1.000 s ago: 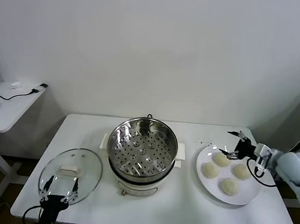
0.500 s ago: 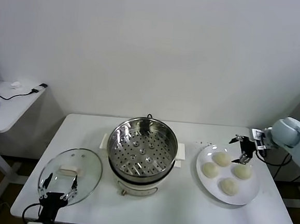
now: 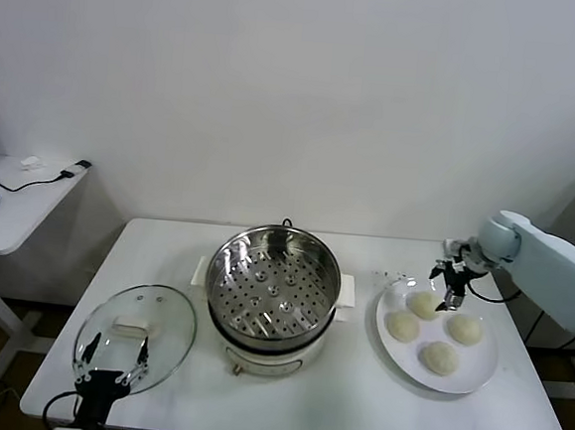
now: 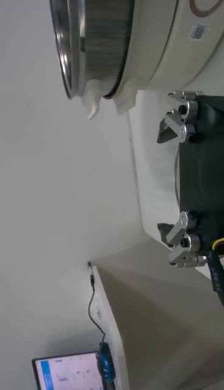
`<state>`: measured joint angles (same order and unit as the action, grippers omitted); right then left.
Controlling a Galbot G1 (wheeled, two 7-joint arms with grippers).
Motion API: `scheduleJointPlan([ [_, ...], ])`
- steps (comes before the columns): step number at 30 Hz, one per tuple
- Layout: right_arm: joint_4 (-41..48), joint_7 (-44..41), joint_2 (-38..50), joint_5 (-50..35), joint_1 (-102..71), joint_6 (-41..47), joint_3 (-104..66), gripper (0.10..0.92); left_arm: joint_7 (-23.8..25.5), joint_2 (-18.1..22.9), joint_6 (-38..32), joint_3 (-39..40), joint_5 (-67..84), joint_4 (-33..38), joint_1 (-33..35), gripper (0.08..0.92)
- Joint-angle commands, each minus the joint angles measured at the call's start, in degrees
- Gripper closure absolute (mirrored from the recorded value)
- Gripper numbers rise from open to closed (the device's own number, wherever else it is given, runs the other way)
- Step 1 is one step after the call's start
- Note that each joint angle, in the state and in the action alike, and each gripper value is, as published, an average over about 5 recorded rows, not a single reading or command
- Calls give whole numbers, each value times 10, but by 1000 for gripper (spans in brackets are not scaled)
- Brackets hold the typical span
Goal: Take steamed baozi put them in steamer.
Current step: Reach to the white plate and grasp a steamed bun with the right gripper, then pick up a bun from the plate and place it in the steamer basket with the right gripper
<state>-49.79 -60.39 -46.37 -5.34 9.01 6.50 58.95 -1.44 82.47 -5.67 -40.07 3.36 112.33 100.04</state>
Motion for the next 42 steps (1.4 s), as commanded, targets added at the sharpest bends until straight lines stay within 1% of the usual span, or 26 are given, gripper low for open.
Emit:
scheduleJointPlan([
  [1, 52, -3, -40, 15, -29, 10, -16, 203, 1, 2, 1, 0, -3, -1, 0, 177],
  [9, 77, 3, -48, 62, -48, 8, -45, 203, 1, 6, 1, 2, -7, -3, 1, 177],
  [15, 95, 7, -56, 71, -50, 4, -57, 210, 0, 9, 2, 4, -11, -4, 0, 177],
  [18, 95, 4, -57, 71, -53, 3, -59, 243, -2, 10, 1, 4, -13, -5, 0, 177],
  [24, 73, 3, -49, 67, -51, -2, -65, 344, -4, 11, 1, 4, -16, -4, 3, 177],
  [27, 37, 1, -33, 53, -27, -6, -61, 361, -4, 12, 1, 4, -18, -2, 5, 177],
  [30, -14, -5, -9, 15, 27, -10, -33, 363, -5, 13, 0, 5, -22, -1, 7, 177],
  [35, -130, -27, 22, -26, 187, -52, 59, 364, -5, 14, -3, 11, -29, 3, 10, 177],
  [38, -205, -40, 11, -51, 300, -97, 117, 364, -5, 15, -4, 16, -32, 8, 12, 177],
  [42, -301, -60, -36, -88, 408, -155, 172, 364, -5, 14, -4, 23, -36, 13, 14, 177],
])
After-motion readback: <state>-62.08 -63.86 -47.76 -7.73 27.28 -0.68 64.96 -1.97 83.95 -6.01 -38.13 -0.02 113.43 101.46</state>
